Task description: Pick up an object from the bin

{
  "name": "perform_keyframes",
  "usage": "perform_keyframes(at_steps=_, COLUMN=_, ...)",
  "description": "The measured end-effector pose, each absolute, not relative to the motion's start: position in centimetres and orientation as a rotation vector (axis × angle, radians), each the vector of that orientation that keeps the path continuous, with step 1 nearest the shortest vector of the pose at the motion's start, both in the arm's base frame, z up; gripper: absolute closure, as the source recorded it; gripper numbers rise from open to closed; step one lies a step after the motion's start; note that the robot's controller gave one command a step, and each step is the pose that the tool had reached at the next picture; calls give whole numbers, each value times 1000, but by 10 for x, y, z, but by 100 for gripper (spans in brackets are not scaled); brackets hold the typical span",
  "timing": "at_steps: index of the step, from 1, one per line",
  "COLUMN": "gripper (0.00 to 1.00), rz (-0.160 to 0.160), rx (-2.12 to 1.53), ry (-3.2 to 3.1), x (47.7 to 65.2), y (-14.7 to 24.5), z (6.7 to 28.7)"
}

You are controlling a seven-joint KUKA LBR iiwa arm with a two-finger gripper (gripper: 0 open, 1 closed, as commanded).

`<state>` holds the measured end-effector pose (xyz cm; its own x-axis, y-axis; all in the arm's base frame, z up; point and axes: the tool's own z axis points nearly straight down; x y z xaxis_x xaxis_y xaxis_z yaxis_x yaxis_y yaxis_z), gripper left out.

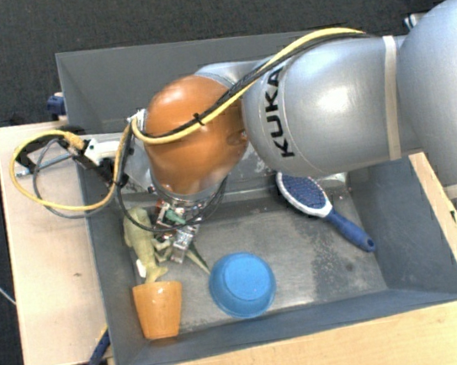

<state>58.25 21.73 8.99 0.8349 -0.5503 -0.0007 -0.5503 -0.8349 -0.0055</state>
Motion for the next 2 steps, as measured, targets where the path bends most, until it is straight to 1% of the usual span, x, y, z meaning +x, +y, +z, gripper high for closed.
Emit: perform_keyframes(at_steps=2, gripper=100, rz=-6, rx=-2999, ry=912, x=585, y=222, z=174)
